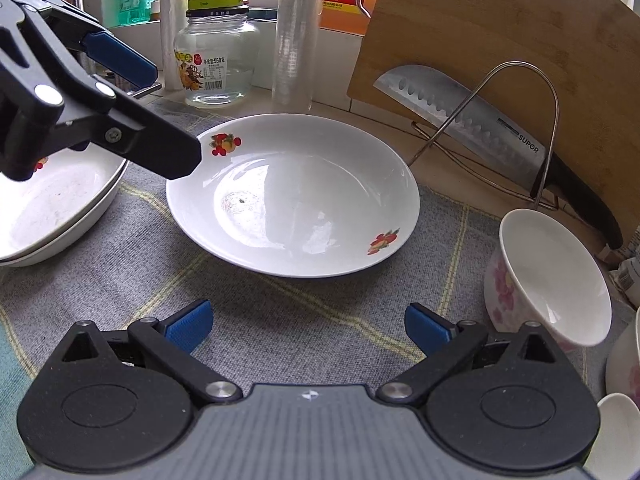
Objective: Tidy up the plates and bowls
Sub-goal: 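Close the left tool on the rim of the fruit-decal plate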
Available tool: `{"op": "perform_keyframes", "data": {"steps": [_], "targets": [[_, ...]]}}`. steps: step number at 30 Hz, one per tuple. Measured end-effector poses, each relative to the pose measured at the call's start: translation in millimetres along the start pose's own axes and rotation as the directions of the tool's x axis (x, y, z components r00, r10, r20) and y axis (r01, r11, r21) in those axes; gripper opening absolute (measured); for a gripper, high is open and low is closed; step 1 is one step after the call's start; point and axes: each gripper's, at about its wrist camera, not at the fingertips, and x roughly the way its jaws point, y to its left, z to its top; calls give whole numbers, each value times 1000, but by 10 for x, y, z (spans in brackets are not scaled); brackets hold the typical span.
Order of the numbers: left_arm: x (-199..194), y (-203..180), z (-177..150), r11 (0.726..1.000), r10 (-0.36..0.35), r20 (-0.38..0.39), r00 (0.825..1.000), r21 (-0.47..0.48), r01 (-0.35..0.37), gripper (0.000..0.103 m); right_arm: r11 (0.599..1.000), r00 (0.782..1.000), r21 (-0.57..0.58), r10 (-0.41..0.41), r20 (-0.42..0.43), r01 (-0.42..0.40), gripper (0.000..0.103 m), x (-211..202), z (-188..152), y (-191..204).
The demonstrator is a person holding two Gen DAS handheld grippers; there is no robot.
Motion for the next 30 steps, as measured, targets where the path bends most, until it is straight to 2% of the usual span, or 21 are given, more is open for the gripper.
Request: {"op": "perform_keyframes", "data": {"steps": [10,14,21,30], "targets": [[314,119,195,999,-26,-29,999,19,27,102,1000,1000,25,7,-15,-7,103,213,98,-55],[483,184,272,999,-44,-45,998,16,44,102,997,999,59,39,-13,-38,103,270,95,-118],[760,286,375,998,-65,-81,995,12,67,102,997,998,54,47,48,-49,103,275,12,-133],[1020,454,483,993,-115,-133,984,3,116,101,998,998,50,49,31,-50,103,262,48,-121]]}}
